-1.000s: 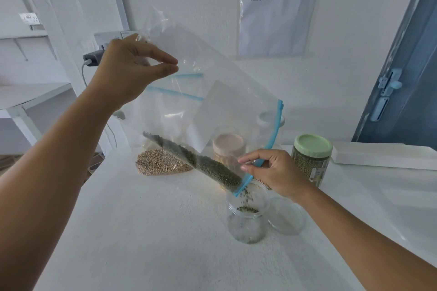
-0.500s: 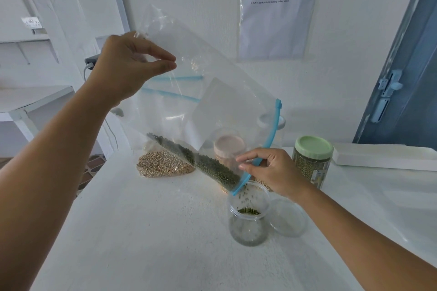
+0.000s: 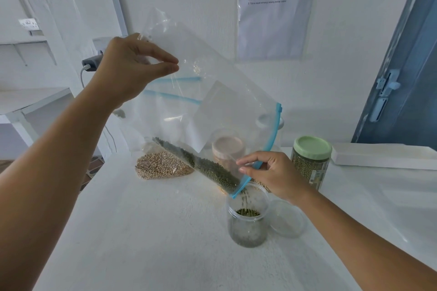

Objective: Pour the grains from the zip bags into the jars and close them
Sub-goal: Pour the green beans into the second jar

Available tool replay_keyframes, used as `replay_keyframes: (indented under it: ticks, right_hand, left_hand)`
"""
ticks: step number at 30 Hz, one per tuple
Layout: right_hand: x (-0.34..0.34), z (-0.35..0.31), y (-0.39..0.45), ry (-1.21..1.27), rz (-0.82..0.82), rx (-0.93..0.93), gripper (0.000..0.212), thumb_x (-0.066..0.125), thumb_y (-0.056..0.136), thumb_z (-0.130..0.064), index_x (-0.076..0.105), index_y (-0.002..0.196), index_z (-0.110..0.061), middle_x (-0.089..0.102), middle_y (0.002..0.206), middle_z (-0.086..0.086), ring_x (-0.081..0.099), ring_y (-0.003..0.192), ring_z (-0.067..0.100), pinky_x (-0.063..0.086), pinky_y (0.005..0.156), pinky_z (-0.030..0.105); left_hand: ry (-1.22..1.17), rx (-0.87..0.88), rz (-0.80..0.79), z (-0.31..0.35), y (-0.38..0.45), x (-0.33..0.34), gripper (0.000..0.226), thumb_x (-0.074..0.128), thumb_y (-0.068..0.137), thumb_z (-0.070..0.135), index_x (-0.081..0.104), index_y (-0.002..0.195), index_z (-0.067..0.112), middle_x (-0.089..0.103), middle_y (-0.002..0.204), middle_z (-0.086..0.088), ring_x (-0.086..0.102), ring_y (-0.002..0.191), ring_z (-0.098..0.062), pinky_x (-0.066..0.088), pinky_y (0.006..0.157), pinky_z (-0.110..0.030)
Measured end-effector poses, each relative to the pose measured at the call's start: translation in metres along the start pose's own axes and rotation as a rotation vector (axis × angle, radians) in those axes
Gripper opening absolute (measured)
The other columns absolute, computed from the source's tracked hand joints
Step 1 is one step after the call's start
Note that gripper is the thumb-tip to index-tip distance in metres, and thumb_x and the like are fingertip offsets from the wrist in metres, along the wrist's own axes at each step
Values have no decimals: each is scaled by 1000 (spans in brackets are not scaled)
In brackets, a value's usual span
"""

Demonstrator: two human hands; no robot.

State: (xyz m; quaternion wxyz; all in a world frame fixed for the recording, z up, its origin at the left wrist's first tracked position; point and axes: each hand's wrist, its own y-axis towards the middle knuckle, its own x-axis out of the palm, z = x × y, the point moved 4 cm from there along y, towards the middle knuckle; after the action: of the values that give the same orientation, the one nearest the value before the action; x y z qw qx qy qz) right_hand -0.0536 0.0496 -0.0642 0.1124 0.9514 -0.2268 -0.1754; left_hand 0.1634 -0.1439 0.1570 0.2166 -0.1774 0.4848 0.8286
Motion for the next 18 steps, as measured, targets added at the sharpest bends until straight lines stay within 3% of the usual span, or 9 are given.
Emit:
replay_keyframes:
  ticks: [4,8,12,15,18]
  right_hand:
    - [0,1,1,0,-3,2,15,80,90,-8,83,101,-19,78,82,-8,67,73,4,54,73,17]
    - [-1,0,4,2,21,-16,18,82,89,-11,84,97,-27,79,91,2,72,84,25,63,83,36]
    - [-1,0,6,9,17,-15,20,82,89,-14,83,95,-34,79,97,9,69,94,44,60,87,55]
    - [-1,-1,6,8,9,-11,18,81,89,-12,84,98,-28,80,100,1,71,96,38,61,89,48]
    - [-2,0,4,14,-3,-8,16,81,89,-9,83,101,-20,80,100,-4,75,94,19,61,85,28]
  left_hand:
    - [-9,1,-6,0,0,0,22,87,82,27,81,101,19,66,93,11,62,84,1,47,82,-10]
    - [-8,-6,7,2,4,-1,22,88,81,28,81,101,21,66,94,9,62,83,2,46,81,-9]
    - [-8,2,-1,5,9,-2,22,88,81,29,81,101,22,67,96,8,62,87,-1,48,84,-11]
    - [-6,11,-12,6,10,-2,22,87,81,31,81,101,23,67,96,7,62,88,-3,49,85,-14]
    - [-12,13,-18,6,10,1,23,88,81,30,81,101,21,66,93,9,62,86,-2,48,83,-13]
